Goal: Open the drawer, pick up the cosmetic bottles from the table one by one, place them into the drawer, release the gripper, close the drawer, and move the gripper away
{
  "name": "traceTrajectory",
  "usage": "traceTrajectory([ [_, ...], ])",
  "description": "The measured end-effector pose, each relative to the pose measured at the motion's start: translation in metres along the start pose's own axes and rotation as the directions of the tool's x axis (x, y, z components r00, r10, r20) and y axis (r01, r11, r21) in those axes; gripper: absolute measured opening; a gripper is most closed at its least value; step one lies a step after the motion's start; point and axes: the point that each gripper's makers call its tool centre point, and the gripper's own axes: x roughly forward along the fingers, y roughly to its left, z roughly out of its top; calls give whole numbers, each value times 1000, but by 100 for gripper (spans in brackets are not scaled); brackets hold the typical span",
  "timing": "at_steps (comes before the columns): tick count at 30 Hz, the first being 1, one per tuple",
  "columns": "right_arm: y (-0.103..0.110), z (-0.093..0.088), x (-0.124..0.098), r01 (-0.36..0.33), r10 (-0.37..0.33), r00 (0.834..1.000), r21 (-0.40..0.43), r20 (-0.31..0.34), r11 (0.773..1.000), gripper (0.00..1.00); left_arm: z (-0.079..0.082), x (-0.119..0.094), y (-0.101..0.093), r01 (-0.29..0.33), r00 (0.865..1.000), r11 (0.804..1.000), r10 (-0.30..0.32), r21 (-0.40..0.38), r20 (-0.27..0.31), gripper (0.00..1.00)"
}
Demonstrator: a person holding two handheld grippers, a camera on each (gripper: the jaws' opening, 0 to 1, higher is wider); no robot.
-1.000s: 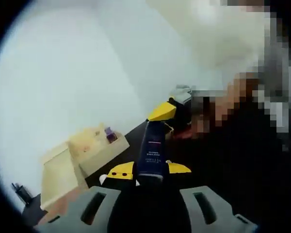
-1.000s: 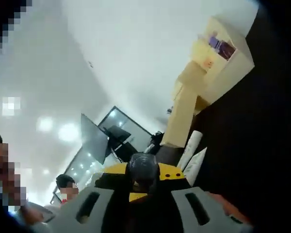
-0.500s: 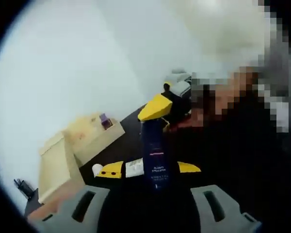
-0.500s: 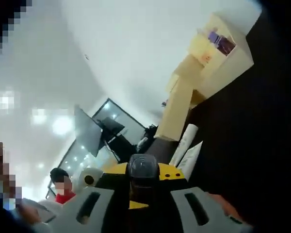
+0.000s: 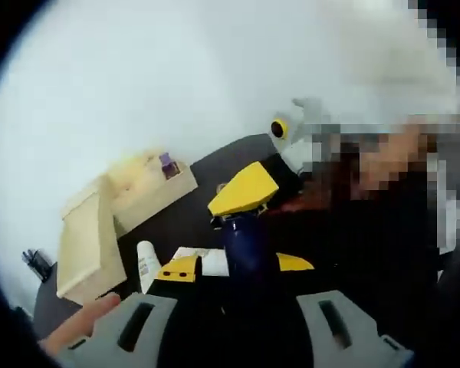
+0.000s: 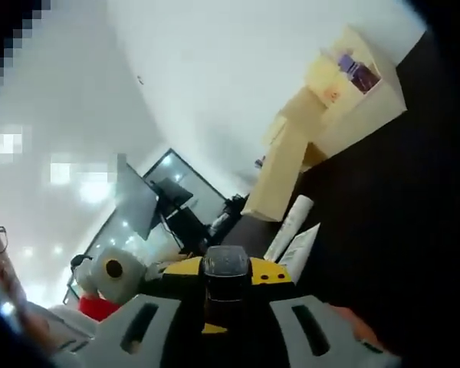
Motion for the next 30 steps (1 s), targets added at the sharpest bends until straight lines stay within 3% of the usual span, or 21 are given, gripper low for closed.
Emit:
traceTrajectory([
  [2, 1, -2, 0, 1, -1, 1000, -5, -1, 1000, 17, 6, 1, -5, 9, 999, 1000, -8, -8, 32, 31],
  [3, 1, -2, 0, 2, -2, 1000, -8, 1, 1000, 17, 8, 2, -6, 0, 999, 998, 2, -56, 40, 31],
  [6, 1, -3, 1, 2, -2, 1000, -8, 1, 1000, 17, 5, 5, -2, -71, 997, 997, 71, 3, 4, 30],
  [11, 0, 1, 0, 0, 0, 1000, -16, 2, 1000, 17, 2, 5, -12, -59, 998, 997, 59, -42, 14, 30],
  [14, -1, 2, 0, -2, 2, 1000, -20, 3, 1000, 17, -1, 5, -5, -133, 991, 991, 133, 8, 5, 25],
  [30, -4, 9, -1, -4, 5, 1000, -44, 11, 999, 17, 2, 3, -1, -158, 987, 987, 158, -10, 43, 17],
])
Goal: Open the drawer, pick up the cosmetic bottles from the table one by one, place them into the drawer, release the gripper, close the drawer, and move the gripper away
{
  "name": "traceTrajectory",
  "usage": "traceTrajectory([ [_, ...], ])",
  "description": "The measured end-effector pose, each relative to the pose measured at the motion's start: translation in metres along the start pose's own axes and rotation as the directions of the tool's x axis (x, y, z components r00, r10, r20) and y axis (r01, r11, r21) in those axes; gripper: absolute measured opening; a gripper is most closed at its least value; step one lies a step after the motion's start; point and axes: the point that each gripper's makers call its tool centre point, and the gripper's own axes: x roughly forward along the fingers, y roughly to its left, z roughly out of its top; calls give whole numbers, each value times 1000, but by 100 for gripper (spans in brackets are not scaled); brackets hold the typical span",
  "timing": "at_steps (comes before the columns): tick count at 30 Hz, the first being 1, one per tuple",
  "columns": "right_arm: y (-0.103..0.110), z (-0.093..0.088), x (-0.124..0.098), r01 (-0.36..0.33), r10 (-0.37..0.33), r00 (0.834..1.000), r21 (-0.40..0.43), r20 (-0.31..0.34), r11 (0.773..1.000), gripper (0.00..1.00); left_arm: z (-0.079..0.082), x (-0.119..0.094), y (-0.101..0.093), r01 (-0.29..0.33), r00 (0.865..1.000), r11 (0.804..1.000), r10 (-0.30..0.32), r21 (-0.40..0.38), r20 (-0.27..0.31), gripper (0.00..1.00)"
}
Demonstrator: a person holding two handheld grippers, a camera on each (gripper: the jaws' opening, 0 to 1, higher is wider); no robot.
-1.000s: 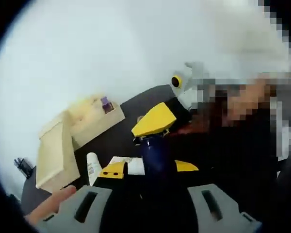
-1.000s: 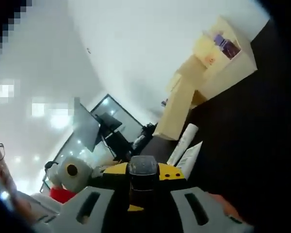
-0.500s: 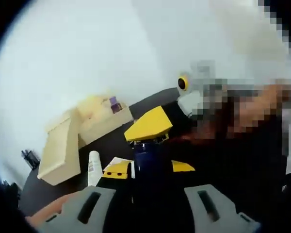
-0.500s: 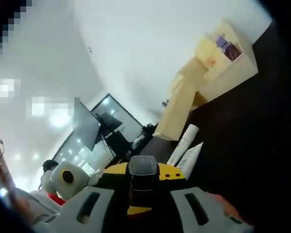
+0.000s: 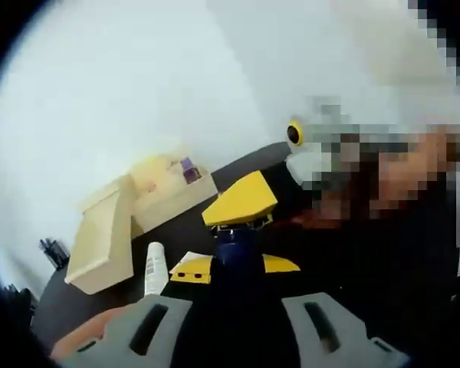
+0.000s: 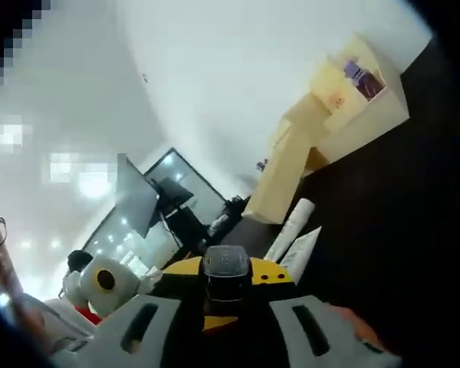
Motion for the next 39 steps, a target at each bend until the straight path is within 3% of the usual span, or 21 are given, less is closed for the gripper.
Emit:
traceTrajectory([
  [6, 6, 4, -2, -21, 25, 999, -104, 36, 994, 18, 3, -1, 3, 17, 1000, 999, -16, -37, 19, 16],
  [12, 1, 16, -5, -10, 19, 996, -99, 91, 995, 23, 4, -3, 11, 11, 1000, 999, -10, -49, 26, 16],
  [15, -2, 23, -7, -2, 13, 992, -81, 127, 997, 28, 7, -8, 27, 24, 999, 991, -18, -128, 50, 16],
  [20, -3, 24, -7, 11, 1, 991, -89, 133, 996, 28, 8, -16, 60, -30, 998, 989, 38, -146, 55, 16],
  [26, -3, 26, -7, 13, -1, 990, -89, 139, 996, 27, 9, -25, 93, -51, 996, 978, 65, -201, 68, 15],
  [32, 0, 17, -3, 24, -6, 994, -165, 105, 986, 28, 16, -30, 122, -81, 993, 970, 98, -230, 65, 16],
  [39, 5, 2, 2, 46, -30, 998, -315, 56, 948, 34, 18, -28, 159, -160, 985, 963, 169, -215, 27, 16],
])
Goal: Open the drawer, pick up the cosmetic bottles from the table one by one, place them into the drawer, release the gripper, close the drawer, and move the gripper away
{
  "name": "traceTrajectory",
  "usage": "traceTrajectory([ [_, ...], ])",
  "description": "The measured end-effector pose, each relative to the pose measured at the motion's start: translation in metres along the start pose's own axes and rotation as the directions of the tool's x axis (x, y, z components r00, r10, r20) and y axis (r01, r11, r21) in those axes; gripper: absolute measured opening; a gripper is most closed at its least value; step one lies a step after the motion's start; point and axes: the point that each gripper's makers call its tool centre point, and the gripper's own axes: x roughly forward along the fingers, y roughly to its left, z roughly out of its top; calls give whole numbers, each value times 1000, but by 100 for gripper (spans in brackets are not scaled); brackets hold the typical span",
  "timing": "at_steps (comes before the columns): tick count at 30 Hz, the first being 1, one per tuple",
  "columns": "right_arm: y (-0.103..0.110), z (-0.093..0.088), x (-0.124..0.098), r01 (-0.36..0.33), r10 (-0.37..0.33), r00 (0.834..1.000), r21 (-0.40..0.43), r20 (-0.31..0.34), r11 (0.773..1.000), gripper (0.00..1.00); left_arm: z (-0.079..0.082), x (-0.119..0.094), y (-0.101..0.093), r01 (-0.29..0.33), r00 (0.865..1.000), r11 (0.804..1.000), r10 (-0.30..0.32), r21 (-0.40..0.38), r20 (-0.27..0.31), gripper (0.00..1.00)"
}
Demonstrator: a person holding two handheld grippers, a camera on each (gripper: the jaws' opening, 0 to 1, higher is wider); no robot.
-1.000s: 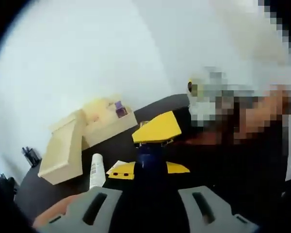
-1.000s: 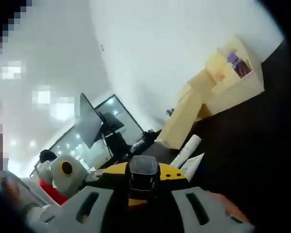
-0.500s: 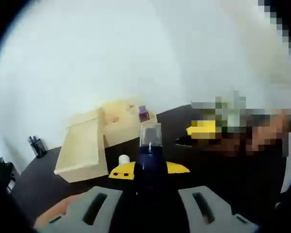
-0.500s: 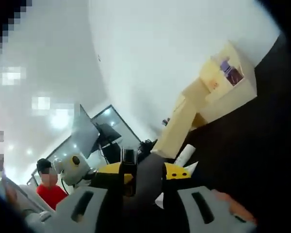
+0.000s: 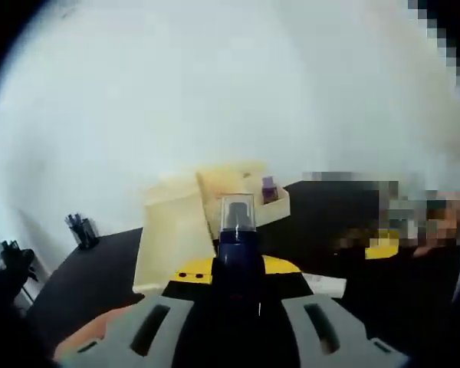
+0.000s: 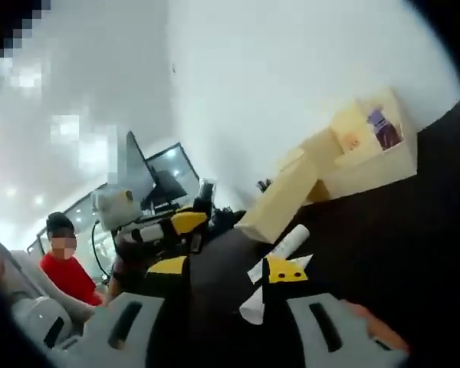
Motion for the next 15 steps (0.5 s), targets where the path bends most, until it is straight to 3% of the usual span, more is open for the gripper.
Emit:
traceTrajectory([
  [5, 0, -3, 0, 18, -19, 1000, -62, -16, 998, 37, 0, 9, 14, -14, 999, 1000, 14, 6, -34, 16],
  [8, 3, -6, 1, 12, -14, 1000, -94, -27, 995, 48, 0, 14, 20, -17, 998, 1000, 18, 21, -55, 16],
  [10, 5, -10, 1, 7, -13, 999, -133, -47, 991, 48, 1, 17, 25, -22, 997, 999, 24, 31, -68, 16],
  [15, 6, -21, 2, 14, -54, 991, -320, -118, 947, 49, 4, 32, 39, -21, 994, 999, 25, 36, -105, 16],
])
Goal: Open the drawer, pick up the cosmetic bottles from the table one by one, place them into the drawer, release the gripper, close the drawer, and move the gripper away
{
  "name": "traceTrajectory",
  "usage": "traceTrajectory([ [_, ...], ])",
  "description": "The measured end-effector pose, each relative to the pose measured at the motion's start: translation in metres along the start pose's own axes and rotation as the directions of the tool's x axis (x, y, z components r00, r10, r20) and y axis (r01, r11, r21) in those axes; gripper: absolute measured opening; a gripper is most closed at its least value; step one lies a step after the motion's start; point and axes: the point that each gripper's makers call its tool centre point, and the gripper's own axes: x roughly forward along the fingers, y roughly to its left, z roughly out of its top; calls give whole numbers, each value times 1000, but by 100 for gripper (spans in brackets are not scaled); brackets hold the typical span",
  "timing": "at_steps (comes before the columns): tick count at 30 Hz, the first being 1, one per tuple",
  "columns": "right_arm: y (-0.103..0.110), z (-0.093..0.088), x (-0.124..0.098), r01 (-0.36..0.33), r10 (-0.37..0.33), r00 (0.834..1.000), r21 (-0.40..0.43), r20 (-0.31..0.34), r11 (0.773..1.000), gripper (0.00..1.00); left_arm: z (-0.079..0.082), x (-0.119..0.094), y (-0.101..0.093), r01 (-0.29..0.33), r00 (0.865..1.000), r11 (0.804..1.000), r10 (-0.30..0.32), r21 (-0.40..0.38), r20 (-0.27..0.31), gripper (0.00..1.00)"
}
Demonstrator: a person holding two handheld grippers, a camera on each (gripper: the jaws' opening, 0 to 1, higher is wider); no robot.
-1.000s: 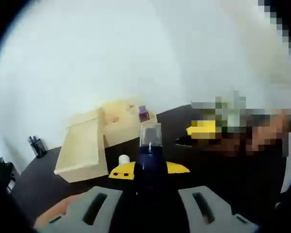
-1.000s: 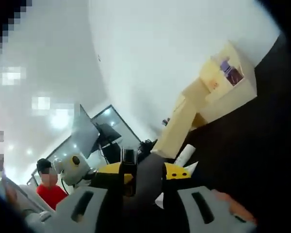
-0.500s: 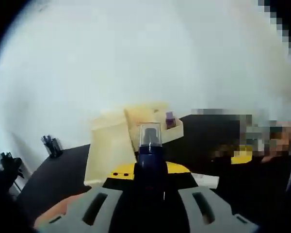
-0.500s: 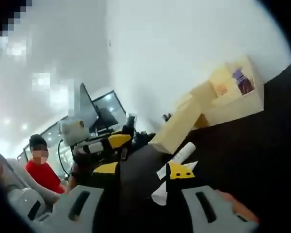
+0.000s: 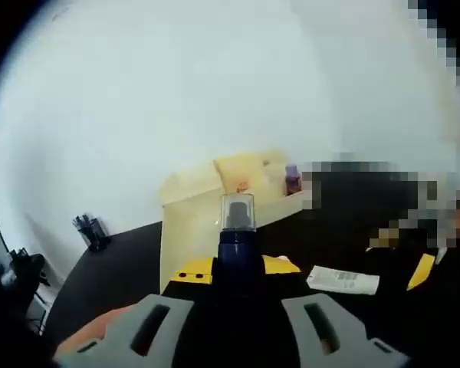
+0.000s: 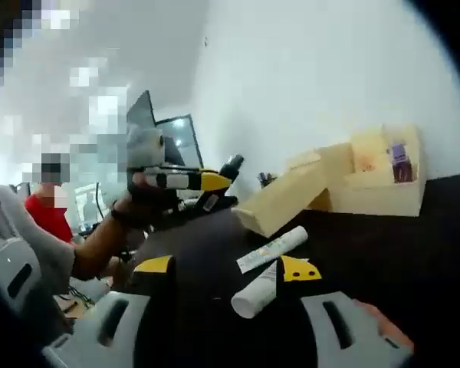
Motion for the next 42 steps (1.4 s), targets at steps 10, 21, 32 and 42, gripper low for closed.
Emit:
traceTrajectory([
  [10, 5, -8, 4, 19, -32, 997, -184, -68, 983, 68, -12, 22, 11, -35, 998, 999, 33, -30, -60, 16],
  [21, -5, -18, 7, 45, -71, 992, -235, -107, 971, 74, -15, 47, 34, -82, 993, 992, 73, -92, -94, 16],
  [32, -10, -19, 8, 101, -152, 983, -384, -105, 918, 80, -20, 81, 54, -94, 985, 981, 66, -169, -162, 16],
  [42, -20, -22, 5, 133, -184, 975, -330, -127, 934, 80, -31, 96, 55, -106, 977, 977, 68, -183, -203, 16],
])
